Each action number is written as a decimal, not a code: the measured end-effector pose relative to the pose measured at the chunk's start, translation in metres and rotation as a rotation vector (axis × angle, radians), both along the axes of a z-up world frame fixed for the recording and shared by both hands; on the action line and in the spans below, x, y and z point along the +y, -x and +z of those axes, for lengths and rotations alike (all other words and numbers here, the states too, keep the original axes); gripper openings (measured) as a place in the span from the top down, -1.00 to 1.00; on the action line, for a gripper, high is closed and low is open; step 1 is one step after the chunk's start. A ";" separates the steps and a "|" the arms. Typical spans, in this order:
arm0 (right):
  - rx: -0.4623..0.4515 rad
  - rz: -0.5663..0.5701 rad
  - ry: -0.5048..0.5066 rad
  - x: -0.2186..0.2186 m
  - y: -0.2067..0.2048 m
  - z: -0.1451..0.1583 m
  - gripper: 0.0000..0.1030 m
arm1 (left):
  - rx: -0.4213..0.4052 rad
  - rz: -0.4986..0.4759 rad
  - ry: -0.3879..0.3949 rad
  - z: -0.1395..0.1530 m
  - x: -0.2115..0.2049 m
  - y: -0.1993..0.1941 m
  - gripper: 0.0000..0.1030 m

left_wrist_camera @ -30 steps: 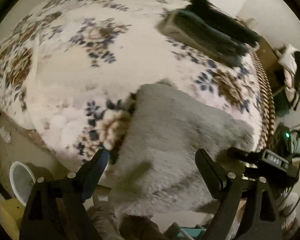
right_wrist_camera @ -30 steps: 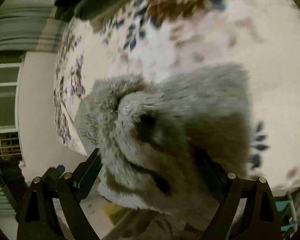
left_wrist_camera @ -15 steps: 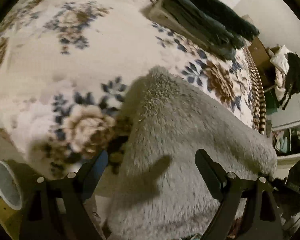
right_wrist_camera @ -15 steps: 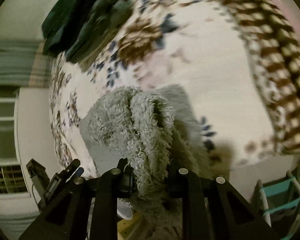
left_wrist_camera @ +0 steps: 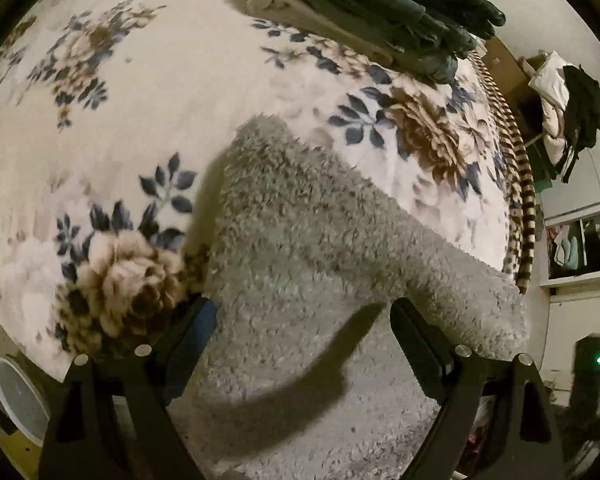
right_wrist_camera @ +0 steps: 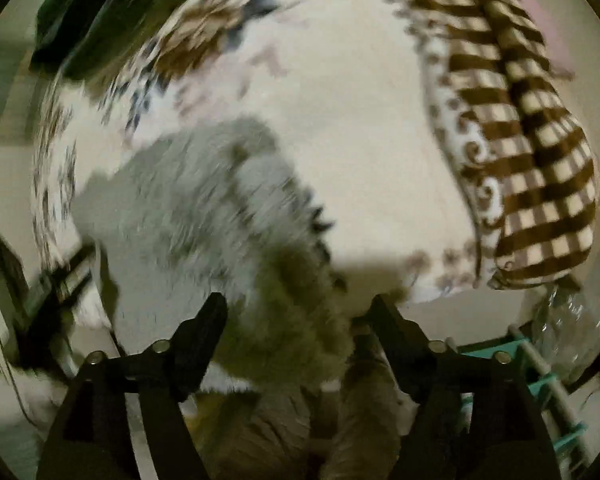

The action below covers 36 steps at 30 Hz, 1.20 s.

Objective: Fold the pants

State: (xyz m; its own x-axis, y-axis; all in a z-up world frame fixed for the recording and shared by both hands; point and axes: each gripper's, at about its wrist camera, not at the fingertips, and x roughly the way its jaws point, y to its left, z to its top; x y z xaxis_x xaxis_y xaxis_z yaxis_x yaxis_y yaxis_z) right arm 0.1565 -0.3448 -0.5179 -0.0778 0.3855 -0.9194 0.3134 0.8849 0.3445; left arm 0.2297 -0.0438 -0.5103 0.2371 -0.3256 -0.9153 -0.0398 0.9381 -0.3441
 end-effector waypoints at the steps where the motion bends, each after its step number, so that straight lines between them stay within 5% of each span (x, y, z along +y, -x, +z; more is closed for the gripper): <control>1: 0.057 0.049 0.059 0.005 0.005 -0.012 -0.51 | 0.003 -0.005 -0.002 -0.002 -0.002 -0.002 -0.73; 4: 0.174 0.116 0.113 0.007 0.022 -0.040 -0.51 | 0.005 -0.003 0.003 -0.002 -0.003 -0.006 -0.73; 7: 0.207 0.201 0.154 0.007 0.034 -0.037 -0.51 | -0.004 -0.001 0.011 0.001 -0.004 -0.007 -0.73; 10: 0.127 0.159 0.104 0.000 0.033 -0.007 -0.51 | 0.005 0.001 0.015 0.002 -0.006 -0.009 -0.73; 15: -0.079 -0.108 -0.099 -0.033 -0.011 0.040 -0.51 | 0.004 -0.009 0.004 0.003 -0.009 -0.013 -0.73; 19: -0.125 -0.097 -0.107 -0.031 -0.060 0.029 -0.51 | 0.001 -0.020 -0.020 0.001 -0.012 -0.016 -0.73; 21: -0.103 -0.046 -0.100 -0.020 -0.083 0.016 -0.35 | 0.009 -0.029 -0.038 -0.002 -0.014 -0.016 -0.73; 23: -0.117 -0.010 -0.047 -0.008 -0.089 0.013 0.43 | 0.008 -0.037 -0.044 -0.004 -0.014 -0.016 -0.73; 25: -0.170 -0.007 0.000 -0.011 -0.102 0.015 0.48 | 0.010 -0.038 -0.034 -0.004 -0.013 -0.015 -0.73; 31: -0.114 -0.099 0.073 -0.031 -0.114 -0.019 0.50 | 0.027 -0.019 -0.014 -0.011 -0.011 -0.013 -0.73; 36: -0.085 -0.187 -0.065 -0.044 -0.099 -0.011 0.22 | 0.023 -0.024 -0.018 0.004 -0.013 -0.008 -0.73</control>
State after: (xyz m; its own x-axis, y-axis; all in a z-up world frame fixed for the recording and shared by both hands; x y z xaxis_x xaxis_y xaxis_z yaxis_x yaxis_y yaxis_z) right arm 0.2556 -0.3888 -0.5290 0.0778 0.4445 -0.8924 0.4373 0.7892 0.4312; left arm 0.2373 -0.0567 -0.5067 0.2079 -0.3141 -0.9264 -0.0247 0.9451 -0.3260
